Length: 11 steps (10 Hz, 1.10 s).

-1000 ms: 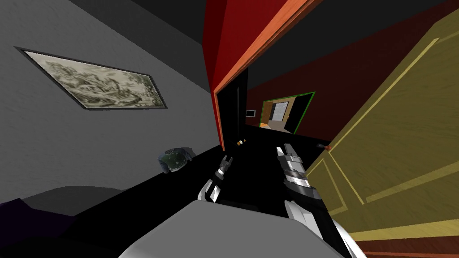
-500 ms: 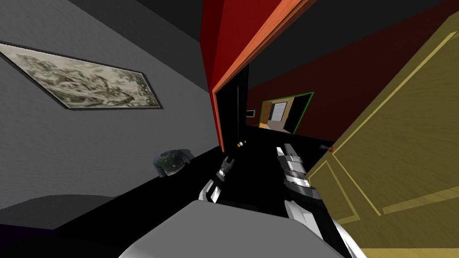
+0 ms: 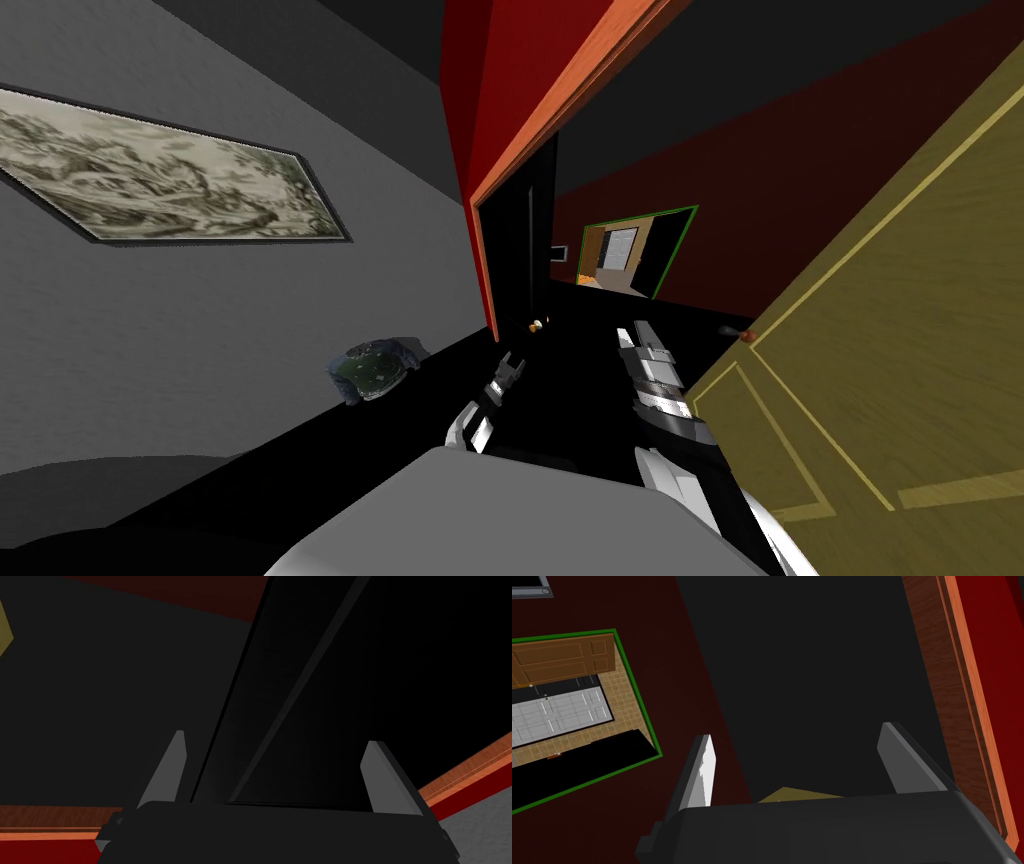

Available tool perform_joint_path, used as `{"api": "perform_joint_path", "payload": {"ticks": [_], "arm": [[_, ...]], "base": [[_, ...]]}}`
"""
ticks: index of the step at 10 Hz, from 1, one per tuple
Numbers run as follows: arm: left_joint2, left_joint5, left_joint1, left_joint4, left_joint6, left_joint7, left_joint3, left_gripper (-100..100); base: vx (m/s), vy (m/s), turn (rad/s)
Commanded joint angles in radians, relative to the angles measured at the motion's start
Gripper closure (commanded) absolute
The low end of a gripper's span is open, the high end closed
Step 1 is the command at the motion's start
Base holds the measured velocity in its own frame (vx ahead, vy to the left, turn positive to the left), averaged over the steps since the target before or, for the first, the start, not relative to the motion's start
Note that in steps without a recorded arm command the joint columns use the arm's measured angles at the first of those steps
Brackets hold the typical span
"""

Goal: Push the door open

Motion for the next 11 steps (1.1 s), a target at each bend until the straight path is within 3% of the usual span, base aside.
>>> {"api": "perform_joint_path", "payload": {"ticks": [1, 11], "arm": [[0.0, -0.004, -0.014, 0.034, -0.01, -0.02, -0.007, -100], [0.002, -0.034, -0.114, 0.263, -0.065, -0.154, -0.061, -100]], "base": [[0.088, 0.032, -0.027], [0.116, 0.028, -0.034]]}}
